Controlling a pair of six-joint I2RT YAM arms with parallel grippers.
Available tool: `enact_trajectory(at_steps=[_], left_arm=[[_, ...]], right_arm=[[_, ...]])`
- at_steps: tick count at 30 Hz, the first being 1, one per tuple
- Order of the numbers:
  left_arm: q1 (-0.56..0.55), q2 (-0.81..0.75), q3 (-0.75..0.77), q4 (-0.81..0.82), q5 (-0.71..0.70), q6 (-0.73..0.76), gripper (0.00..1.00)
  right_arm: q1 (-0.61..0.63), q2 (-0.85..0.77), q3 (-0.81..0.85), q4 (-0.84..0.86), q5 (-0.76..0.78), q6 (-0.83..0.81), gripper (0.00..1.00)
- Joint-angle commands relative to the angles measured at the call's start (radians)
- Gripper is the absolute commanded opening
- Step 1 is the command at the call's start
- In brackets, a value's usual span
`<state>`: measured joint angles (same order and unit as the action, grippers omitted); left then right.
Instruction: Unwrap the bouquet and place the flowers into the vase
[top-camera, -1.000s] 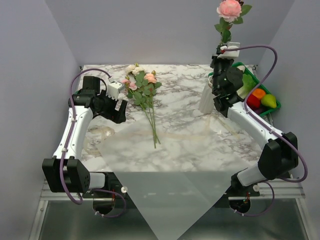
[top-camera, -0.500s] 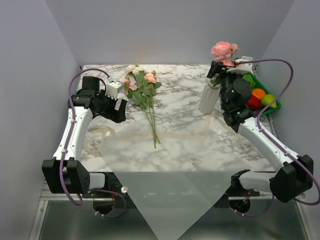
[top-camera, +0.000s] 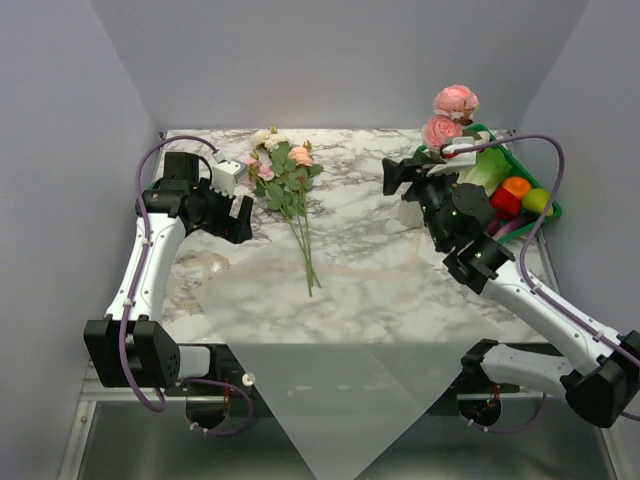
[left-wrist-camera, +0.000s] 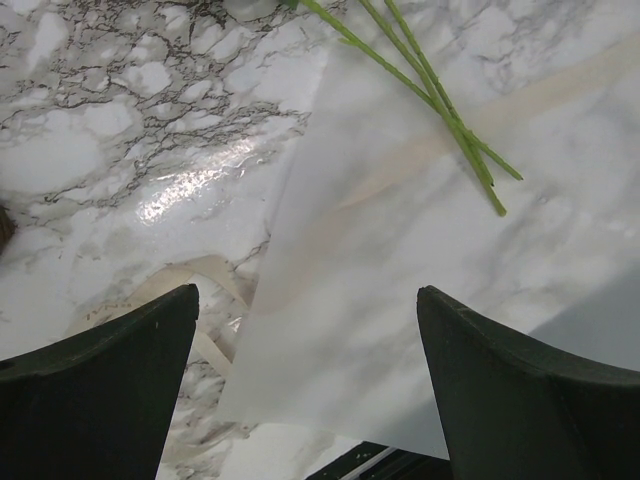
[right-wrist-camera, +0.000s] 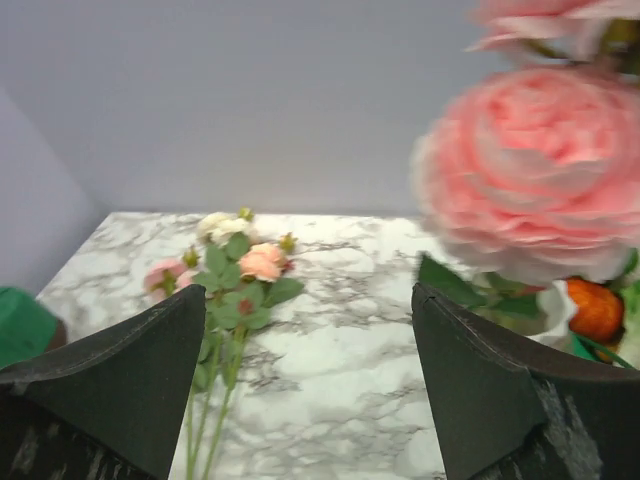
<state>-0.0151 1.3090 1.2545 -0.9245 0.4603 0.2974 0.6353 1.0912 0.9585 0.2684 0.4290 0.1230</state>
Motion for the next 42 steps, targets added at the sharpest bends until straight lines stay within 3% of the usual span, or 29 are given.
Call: enact_trajectory(at_steps=[1, 6, 11, 21, 25, 31, 42], left_arm=[[0.006, -0.013, -0.004, 0.023, -0.012, -0.029, 0.99], [0.006, -0.004, 0.016, 0.024, -0.011, -0.041, 0.99], [0.006, 0.015, 0.023, 0.018, -0.012, -0.053, 0.99], [0.006, 0.001, 0.017, 0.021, -0.011, -0.043, 0.99], [0.006, -0.004, 0.014, 0.019, -0.026, -0.029, 0.99], [0.006, -0.013, 0.003, 0.026, -0.029, -0.018, 0.99], [0.03, -0.008, -0.012, 0.032, -0.034, -0.007, 0.99]], right_arm=[[0.145, -0.01, 0.048, -0.023, 0.051, -0.094, 0.91], [0.204, 0.081, 0.094, -0.093, -0.004, -0.057, 0.87], [0.205, 0.328, 0.193, -0.236, -0.105, 0.003, 0.79], [0.199, 0.82, 0.535, -0.494, -0.182, 0.047, 0.62], [0.182, 0.95, 0.681, -0.577, -0.239, 0.093, 0.61], [0.173, 1.052, 0.784, -0.617, -0.276, 0.129, 0.6], [0.145, 1.139, 0.815, -0.647, -0.242, 0.168, 0.44]])
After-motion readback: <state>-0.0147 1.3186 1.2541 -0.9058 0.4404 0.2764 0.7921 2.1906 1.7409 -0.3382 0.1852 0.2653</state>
